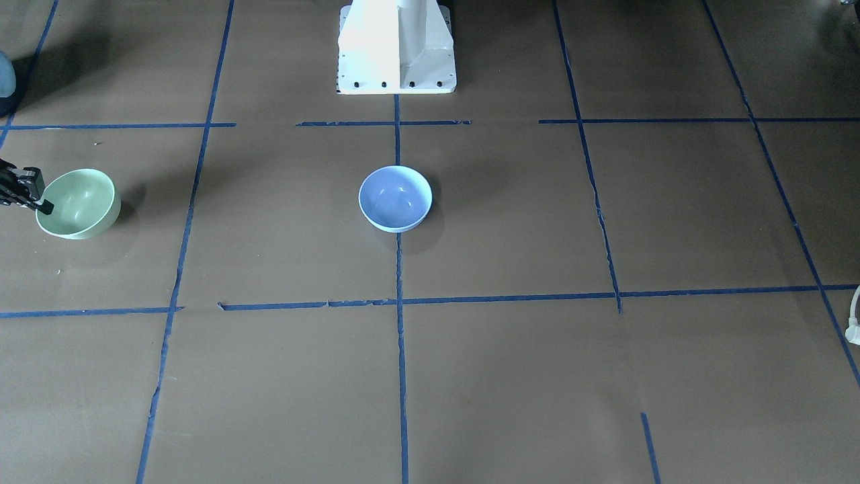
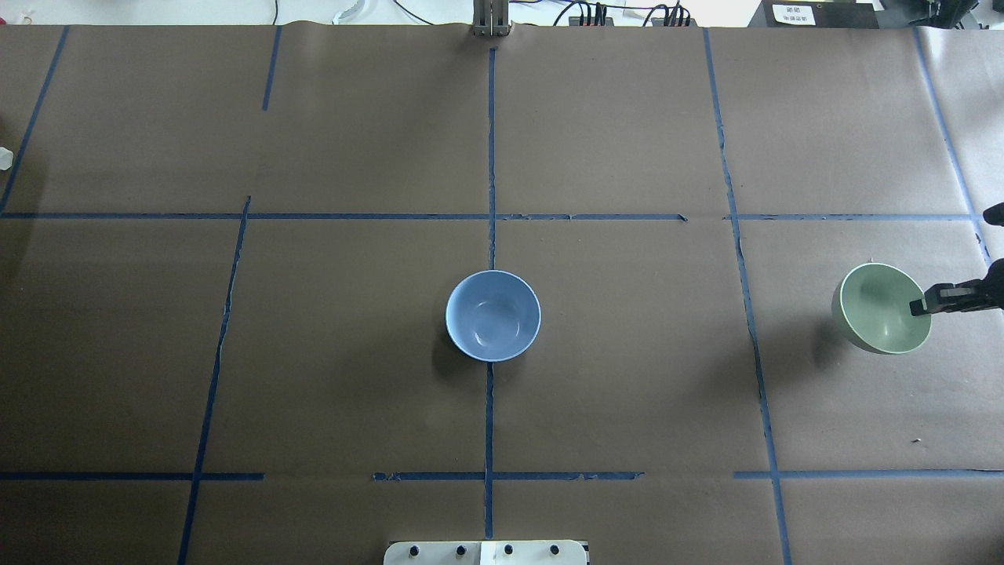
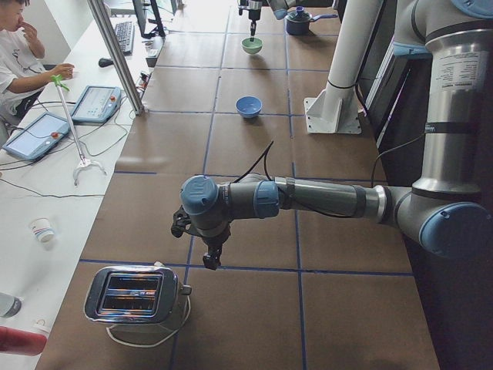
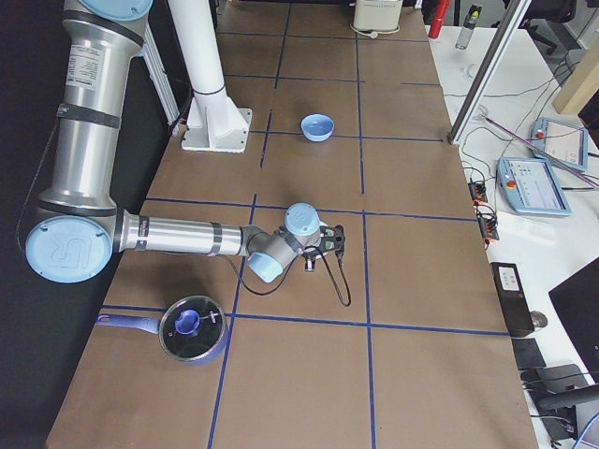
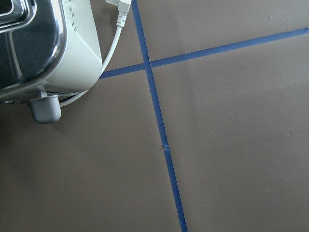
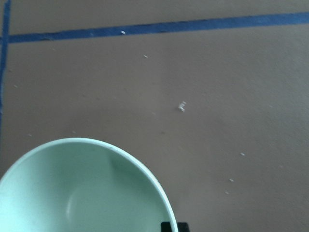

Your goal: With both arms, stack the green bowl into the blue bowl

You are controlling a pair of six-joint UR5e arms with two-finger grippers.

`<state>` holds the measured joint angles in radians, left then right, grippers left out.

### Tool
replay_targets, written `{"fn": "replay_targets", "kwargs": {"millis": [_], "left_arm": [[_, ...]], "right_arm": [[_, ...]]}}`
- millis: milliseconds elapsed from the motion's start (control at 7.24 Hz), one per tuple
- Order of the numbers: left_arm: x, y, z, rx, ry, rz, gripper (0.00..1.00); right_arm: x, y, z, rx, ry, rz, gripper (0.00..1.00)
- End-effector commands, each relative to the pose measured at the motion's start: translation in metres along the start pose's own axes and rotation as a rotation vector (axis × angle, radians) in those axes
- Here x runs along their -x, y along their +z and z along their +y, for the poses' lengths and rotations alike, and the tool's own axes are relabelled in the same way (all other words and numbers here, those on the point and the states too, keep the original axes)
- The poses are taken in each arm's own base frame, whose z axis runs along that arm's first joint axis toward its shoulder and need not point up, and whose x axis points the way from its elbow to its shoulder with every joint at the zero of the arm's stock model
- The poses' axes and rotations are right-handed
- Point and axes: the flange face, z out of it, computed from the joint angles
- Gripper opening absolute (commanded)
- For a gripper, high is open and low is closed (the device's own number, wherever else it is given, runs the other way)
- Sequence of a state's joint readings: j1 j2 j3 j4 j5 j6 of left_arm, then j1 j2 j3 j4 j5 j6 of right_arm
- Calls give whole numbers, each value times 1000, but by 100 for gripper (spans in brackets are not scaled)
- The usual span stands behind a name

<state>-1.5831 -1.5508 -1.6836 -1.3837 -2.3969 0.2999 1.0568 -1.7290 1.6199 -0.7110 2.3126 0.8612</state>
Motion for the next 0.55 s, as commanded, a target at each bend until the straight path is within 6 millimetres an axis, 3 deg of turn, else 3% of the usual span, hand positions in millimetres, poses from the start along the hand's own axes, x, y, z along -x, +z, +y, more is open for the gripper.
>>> {"fn": "replay_targets", "kwargs": {"millis": [0,138,276,415], "left_arm": [[-1,0,0,-2,0,3,100],[-1,0,0,-2,0,5,100],[-1,0,0,-2,-2,5,100],[-3,-2,-1,-5,3,2,100]], "right_arm": [[138,-23,-67,20,89,-29,0],[232,-25,-85,41,159,-23,0],[312,-22,-84,39,193,-11,0],[401,-1,-68,46,224,4,0]]}}
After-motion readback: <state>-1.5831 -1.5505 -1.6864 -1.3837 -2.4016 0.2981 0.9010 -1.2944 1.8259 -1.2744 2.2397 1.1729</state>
